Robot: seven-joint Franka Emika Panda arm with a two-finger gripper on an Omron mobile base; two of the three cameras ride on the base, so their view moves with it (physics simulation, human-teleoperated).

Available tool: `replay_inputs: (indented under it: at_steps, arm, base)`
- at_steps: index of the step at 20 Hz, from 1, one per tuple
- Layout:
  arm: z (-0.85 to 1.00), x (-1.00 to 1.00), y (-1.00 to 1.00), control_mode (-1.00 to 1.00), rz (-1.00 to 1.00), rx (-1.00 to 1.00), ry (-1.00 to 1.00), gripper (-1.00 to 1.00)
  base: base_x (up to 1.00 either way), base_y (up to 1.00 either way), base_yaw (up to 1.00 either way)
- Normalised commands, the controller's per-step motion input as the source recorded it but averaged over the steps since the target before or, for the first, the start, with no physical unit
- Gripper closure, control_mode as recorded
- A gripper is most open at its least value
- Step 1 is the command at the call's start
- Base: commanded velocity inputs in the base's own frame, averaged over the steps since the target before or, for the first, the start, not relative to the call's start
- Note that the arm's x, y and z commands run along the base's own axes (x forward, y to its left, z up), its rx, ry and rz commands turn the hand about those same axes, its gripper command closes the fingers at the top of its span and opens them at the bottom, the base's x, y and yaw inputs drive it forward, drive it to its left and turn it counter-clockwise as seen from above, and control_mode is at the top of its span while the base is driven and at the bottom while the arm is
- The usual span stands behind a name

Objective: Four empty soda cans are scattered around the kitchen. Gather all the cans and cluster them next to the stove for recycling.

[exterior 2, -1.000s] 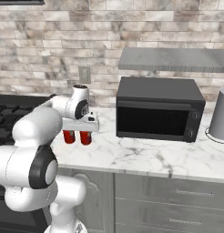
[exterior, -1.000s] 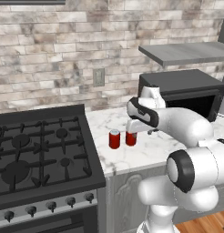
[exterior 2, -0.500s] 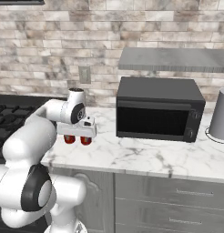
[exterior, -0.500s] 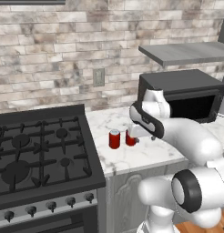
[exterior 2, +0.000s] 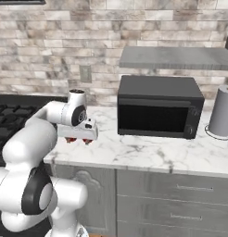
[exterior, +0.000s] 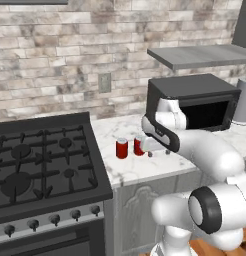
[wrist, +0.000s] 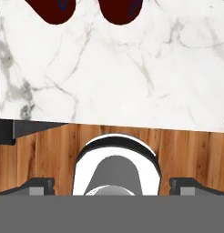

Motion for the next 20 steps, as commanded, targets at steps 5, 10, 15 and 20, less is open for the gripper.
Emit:
replay_inputs:
  at_steps: [5, 10, 15, 20]
  arm:
    - [0.0, 0.0, 0.0, 1.0, 0.0, 0.0, 0.0, -1.0]
    - [0.0, 0.0, 0.0, 1.0, 0.0, 0.0, 0.0, -1.0]
    - [0.0, 0.0, 0.0, 1.0, 0.0, 0.0, 0.0, -1.0]
    - [0.0, 0.0, 0.0, 1.0, 0.0, 0.0, 0.0, -1.0]
  base:
    - [-0.2, -0.12, -0.61]
    - [0.0, 0.0, -0.95]
    - [0.0, 0.0, -0.97]
    - [0.0, 0.0, -1.0]
